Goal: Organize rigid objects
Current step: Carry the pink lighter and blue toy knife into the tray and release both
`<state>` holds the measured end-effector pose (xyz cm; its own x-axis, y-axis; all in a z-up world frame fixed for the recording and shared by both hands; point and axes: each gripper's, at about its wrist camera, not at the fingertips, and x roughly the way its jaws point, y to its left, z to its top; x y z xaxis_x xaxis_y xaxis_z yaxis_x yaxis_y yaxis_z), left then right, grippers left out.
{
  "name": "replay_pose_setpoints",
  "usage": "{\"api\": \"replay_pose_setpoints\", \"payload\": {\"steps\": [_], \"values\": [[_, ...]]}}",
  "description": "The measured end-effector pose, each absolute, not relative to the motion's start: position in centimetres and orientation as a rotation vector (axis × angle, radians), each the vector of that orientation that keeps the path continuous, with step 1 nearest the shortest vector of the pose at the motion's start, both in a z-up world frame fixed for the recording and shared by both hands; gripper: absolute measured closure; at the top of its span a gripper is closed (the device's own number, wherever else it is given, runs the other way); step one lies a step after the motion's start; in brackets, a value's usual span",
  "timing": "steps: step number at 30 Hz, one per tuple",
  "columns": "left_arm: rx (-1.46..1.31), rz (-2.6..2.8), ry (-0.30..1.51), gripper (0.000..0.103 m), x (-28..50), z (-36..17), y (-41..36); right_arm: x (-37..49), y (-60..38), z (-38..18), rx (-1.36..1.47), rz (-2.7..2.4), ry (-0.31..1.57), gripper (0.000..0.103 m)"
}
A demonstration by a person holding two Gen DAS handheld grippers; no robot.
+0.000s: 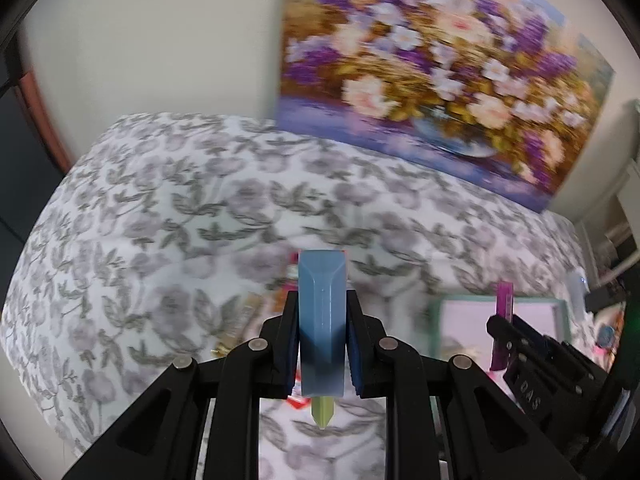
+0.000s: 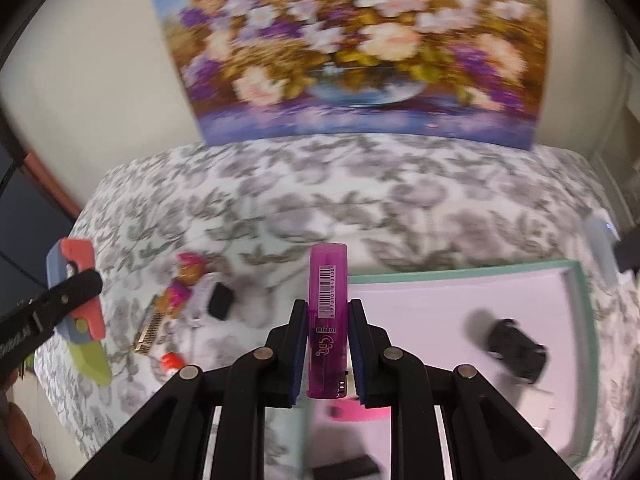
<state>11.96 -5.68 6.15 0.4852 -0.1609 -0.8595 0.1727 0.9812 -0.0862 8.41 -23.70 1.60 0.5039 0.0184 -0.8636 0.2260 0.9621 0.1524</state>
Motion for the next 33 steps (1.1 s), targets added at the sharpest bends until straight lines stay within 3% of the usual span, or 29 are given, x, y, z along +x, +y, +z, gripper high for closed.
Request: {"api": "replay_pose_setpoints", "payload": {"steps": [16, 33], "values": [[0.211, -0.424, 1.058, 0.081, 6.6, 5.4, -17.0, 3.3, -33.3, 2.9, 0.338, -0.296, 1.034, 0.082], [0.26, -0.528, 1.232, 0.081, 4.1, -0.3, -22.1, 2.1, -34.7, -2.3, 0.387, -0.27, 1.191, 0.081]]}}
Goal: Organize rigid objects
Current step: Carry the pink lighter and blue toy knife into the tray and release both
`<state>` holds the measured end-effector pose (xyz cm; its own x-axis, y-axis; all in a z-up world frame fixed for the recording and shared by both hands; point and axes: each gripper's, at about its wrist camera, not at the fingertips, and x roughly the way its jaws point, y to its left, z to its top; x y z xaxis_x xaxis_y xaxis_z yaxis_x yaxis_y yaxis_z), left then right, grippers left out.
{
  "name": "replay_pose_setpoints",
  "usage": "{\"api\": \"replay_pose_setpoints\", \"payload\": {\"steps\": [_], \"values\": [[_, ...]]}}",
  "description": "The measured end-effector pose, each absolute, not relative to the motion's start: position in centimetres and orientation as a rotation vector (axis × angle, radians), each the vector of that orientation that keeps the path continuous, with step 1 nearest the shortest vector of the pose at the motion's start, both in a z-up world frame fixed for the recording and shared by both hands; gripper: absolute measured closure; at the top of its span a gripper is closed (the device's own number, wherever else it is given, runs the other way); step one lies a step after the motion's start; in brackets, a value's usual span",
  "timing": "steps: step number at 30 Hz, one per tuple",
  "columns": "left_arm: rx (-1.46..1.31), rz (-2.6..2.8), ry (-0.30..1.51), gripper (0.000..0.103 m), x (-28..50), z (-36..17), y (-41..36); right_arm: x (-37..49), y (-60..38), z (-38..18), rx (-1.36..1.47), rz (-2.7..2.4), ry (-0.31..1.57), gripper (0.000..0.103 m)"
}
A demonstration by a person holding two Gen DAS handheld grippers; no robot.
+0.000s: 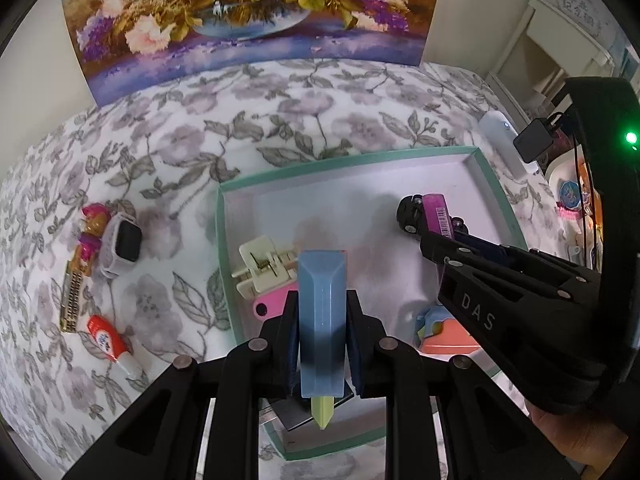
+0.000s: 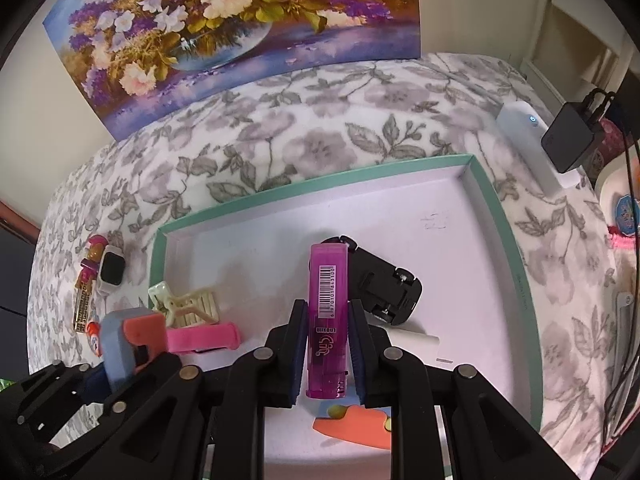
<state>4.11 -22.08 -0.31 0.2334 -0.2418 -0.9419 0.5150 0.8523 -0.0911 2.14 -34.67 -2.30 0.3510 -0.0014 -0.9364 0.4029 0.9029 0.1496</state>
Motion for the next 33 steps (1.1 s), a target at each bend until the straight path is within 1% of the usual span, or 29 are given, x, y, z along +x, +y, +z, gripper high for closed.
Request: {"api": "replay_pose_setpoints", "payload": {"steps": [13, 14, 16, 18, 20, 21, 22, 23, 24, 25, 28, 33], "values": [[0.267, -0.513, 1.254, 0.08, 4.3, -0.8, -22.2, 2.3, -34.3, -2.3, 0.378, -0.268, 1.196, 0.081], [0.267, -0.51, 1.251, 0.079, 4.3, -0.7, -22.1, 2.3, -34.4, -2.2, 0.376, -0.27, 1.192, 0.081], [0.271, -0.502, 1.244, 0.069, 4.4, -0.5, -22.0, 2.3, -34.4, -2.0, 0.374, -0.275, 1.187, 0.081], [0.271, -0.495, 1.235, 0.064, 4.5, -0.2, -21.8, 2.3, -34.5, -1.6, 0.376, -0.282, 1.18, 0.079], [0.26, -0.483, 1.228, 0.061, 4.8, 0.2, -21.5, 2.2, -34.6, -1.2, 0.375, -0.292, 1.169, 0.075], [0.255, -0.476, 1.223, 0.056, 4.9, 0.4, -21.3, 2.2, -34.6, -1.0, 0.373, -0.296, 1.165, 0.073], [0.247, -0.465, 1.218, 0.049, 5.1, 0.6, -21.0, 2.2, -34.6, -0.8, 0.371, -0.301, 1.161, 0.068], [0.241, -0.457, 1.215, 0.044, 5.3, 0.7, -20.8, 2.2, -34.6, -0.6, 0.367, -0.308, 1.156, 0.06], [0.234, -0.445, 1.212, 0.036, 5.5, 0.8, -20.5, 2.3, -34.6, -0.4, 0.363, -0.312, 1.152, 0.055], [0.233, -0.427, 1.21, 0.03, 5.7, 0.9, -20.2, 2.3, -34.6, -0.2, 0.358, -0.32, 1.146, 0.047], [0.219, -0.381, 1.2, 0.023, 6.5, 1.0, -19.1, 2.4, -34.5, 0.1, 0.346, -0.325, 1.135, 0.043], [0.202, -0.3, 1.202, 0.02, 7.8, 0.5, -17.2, 2.7, -34.1, 0.0, 0.324, -0.337, 1.143, 0.032]]}}
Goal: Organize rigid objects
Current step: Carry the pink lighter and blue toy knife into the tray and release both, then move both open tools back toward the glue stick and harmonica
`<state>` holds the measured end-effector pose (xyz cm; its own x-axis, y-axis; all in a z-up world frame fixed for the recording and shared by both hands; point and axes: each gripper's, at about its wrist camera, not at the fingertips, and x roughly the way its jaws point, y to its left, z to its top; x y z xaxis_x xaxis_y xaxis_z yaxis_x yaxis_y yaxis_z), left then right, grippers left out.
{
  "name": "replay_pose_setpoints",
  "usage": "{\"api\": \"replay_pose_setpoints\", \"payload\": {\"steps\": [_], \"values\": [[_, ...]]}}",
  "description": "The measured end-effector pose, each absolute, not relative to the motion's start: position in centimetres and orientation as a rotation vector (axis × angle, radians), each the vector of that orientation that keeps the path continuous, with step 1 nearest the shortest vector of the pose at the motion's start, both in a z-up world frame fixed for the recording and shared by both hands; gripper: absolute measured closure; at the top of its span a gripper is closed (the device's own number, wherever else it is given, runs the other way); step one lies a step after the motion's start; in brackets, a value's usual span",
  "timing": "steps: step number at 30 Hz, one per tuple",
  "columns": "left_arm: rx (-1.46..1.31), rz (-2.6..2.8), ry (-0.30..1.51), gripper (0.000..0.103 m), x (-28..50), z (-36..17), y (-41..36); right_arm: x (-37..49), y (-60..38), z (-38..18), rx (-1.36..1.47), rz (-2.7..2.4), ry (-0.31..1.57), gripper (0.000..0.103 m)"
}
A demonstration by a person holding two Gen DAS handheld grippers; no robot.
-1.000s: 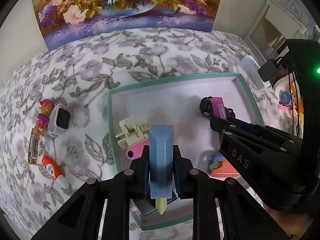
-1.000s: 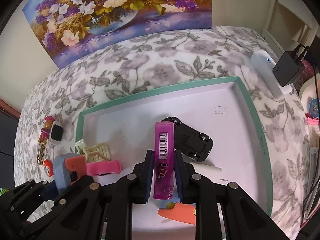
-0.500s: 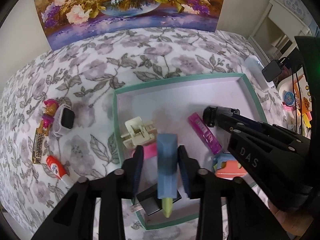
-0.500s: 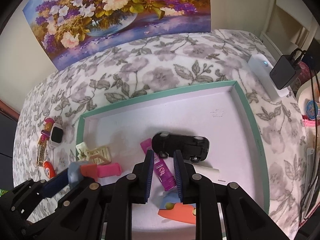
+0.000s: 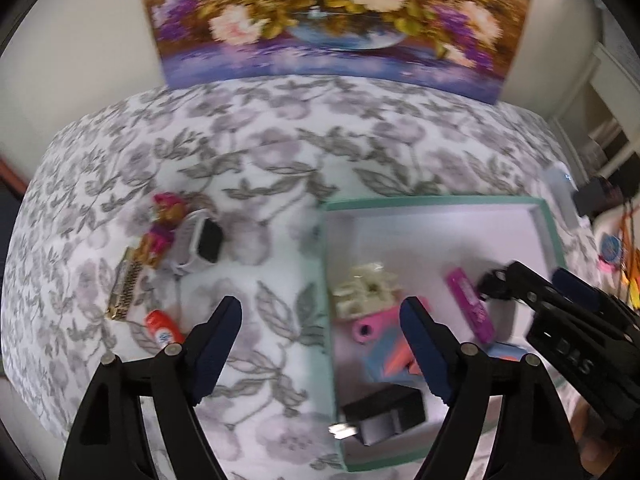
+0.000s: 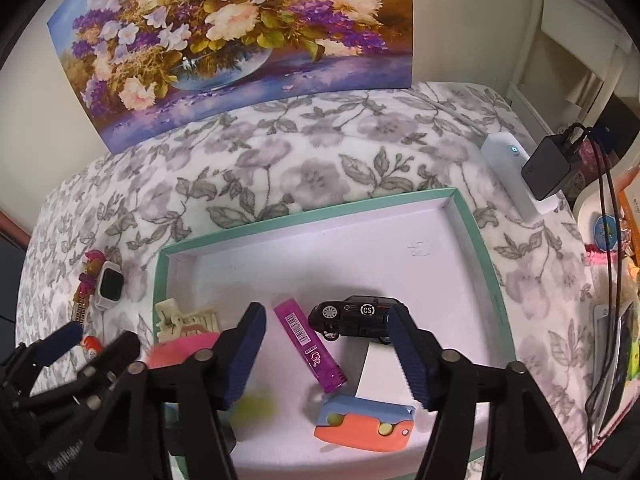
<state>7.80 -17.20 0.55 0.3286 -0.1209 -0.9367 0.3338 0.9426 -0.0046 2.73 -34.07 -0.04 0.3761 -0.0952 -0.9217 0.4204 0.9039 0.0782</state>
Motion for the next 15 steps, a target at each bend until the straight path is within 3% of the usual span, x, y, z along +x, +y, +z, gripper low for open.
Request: {"api": "replay_pose_setpoints", "payload": {"steps": [4, 11, 15], "values": [[0.169, -0.235, 1.213, 0.01, 8.9, 0.1, -15.4, 3.0, -33.7, -0.2, 0.306, -0.335, 1.146, 0.022], [0.088, -0.14, 1.235, 0.01, 10.6, -0.5, -11.8, 3.3, -33.0, -0.3, 0.269, -0.34, 1.142, 0.001], [0.035, -0.088, 1.246, 0.01, 11.5, -0.9, -9.3, 3.4, -32.8, -0.3, 0.264, -0.348, 1.134, 0.0]]}}
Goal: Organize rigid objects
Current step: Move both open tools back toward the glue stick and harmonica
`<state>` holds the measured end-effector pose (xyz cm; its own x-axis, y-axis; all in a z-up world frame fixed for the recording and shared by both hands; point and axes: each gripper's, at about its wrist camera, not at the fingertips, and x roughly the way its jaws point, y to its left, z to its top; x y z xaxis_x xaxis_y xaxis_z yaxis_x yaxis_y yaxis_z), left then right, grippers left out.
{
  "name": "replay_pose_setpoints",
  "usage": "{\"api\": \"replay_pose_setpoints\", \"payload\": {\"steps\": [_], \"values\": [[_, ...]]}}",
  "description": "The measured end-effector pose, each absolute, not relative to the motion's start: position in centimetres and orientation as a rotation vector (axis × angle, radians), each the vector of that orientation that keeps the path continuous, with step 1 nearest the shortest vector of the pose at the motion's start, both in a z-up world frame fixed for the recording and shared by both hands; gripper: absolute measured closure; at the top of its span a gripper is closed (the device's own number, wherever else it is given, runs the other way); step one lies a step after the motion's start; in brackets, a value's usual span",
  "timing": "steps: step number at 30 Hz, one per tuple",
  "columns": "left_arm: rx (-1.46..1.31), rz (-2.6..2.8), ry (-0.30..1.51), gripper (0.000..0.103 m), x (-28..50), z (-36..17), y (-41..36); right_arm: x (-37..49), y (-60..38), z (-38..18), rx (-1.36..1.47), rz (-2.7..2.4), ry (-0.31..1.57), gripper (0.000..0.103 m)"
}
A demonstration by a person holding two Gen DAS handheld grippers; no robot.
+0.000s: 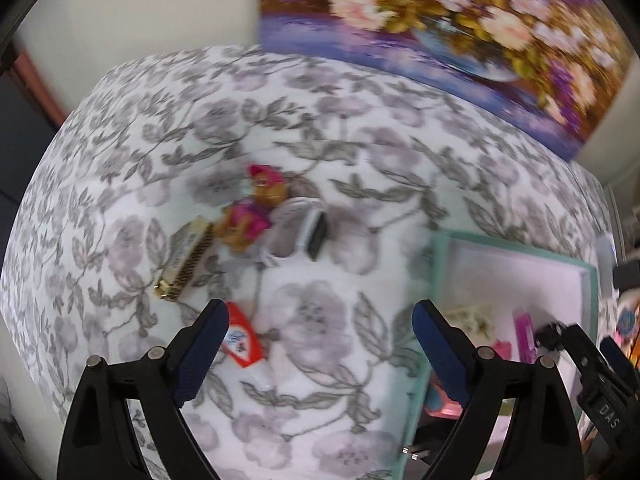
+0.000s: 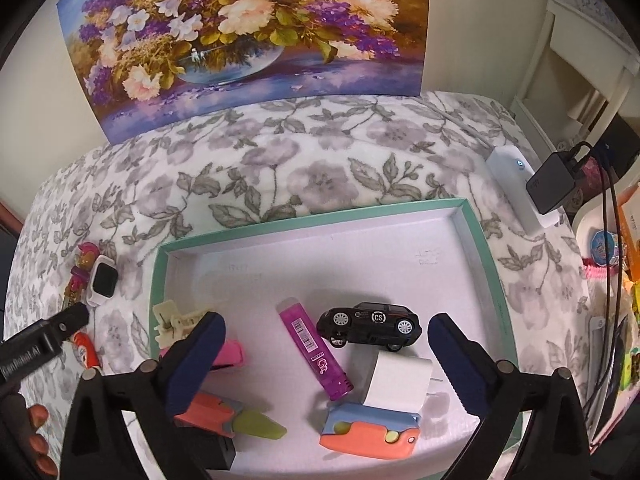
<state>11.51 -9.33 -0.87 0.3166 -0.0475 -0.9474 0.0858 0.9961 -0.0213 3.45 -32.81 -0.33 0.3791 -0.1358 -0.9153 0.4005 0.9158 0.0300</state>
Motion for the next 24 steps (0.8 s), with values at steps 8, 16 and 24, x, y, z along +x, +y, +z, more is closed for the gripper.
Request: {"api": "replay_pose_setpoints", "payload": {"steps": [8, 16, 24], "values": [[-0.047, 0.001, 1.263, 0.01, 13.1, -1.5, -4.6, 3.9, -32.1, -0.1, 0.245, -0.35, 1.116, 0.0], [-0.105, 0.057, 1.225, 0.01, 13.7, -0.1, -0.6, 5.1, -29.4, 1.9, 0.264, -0.281, 1.037, 0.0], [-0.151, 0.099, 1.2, 0.01, 14.2, 0.8, 3.3, 7.4, -24.1, 3.0, 0.258, -0.171, 1.0, 0.0]]}}
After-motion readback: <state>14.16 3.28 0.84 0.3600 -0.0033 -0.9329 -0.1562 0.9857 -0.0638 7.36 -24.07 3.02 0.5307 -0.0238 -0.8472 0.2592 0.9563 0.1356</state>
